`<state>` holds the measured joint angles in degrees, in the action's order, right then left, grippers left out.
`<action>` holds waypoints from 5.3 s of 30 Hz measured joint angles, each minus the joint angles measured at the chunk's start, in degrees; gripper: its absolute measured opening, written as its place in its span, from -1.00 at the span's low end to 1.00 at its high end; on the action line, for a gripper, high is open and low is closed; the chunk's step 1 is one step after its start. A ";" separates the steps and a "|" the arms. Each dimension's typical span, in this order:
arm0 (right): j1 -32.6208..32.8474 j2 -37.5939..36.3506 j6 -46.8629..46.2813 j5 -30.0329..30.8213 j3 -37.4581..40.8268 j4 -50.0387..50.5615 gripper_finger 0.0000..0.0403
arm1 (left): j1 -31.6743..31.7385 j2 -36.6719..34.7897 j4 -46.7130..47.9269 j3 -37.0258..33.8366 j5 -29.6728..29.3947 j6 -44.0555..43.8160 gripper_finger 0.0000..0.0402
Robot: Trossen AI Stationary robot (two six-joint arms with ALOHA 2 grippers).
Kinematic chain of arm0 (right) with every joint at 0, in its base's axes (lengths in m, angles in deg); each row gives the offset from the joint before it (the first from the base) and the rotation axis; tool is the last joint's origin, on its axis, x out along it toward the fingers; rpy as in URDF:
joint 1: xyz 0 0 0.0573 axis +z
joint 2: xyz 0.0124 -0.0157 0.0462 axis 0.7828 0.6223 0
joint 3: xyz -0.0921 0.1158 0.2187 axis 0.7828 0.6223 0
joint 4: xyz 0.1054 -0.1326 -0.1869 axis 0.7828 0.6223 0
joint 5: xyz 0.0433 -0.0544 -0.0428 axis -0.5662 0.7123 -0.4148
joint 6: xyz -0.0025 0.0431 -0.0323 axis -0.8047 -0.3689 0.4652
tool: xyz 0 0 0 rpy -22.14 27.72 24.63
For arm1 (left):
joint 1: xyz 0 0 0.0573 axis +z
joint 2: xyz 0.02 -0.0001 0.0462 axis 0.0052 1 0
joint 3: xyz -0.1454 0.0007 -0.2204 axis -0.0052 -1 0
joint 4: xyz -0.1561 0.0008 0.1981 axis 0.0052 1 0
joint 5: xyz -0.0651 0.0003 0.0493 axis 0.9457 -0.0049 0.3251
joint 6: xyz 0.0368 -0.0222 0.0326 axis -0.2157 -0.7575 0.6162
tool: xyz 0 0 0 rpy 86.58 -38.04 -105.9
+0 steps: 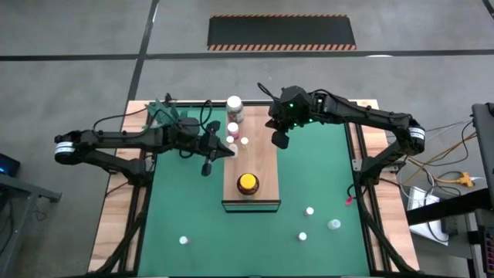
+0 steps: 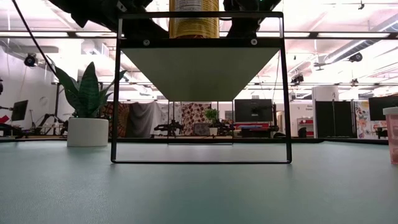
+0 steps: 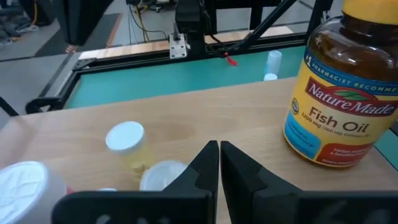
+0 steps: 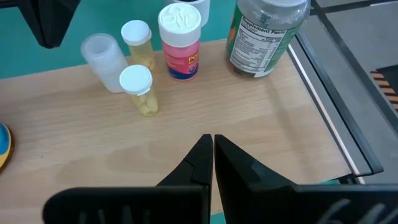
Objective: Pick and place medicine bottles onto shelf by color
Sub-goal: Adjust the pill bottles on the shelf, then put the orange pill bottle on the shelf
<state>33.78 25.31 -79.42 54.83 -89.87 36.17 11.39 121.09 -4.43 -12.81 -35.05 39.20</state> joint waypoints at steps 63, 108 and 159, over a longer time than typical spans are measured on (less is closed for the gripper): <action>7.17 -0.15 2.80 0.02 0.37 0.49 -0.96 | -5.84 -5.01 -0.93 1.36 -7.11 -2.17 -1.00; 24.61 7.08 4.25 -1.36 9.57 -26.47 -0.96 | -16.09 -9.44 -6.94 2.03 -7.92 -5.06 -1.00; 58.99 2.65 -85.58 17.49 15.74 23.44 -0.10 | -16.11 -16.61 -8.34 1.11 -9.91 -4.58 -1.00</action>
<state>92.77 27.96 -165.00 72.32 -74.13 59.61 -4.72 104.49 -12.77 -11.69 -44.96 34.62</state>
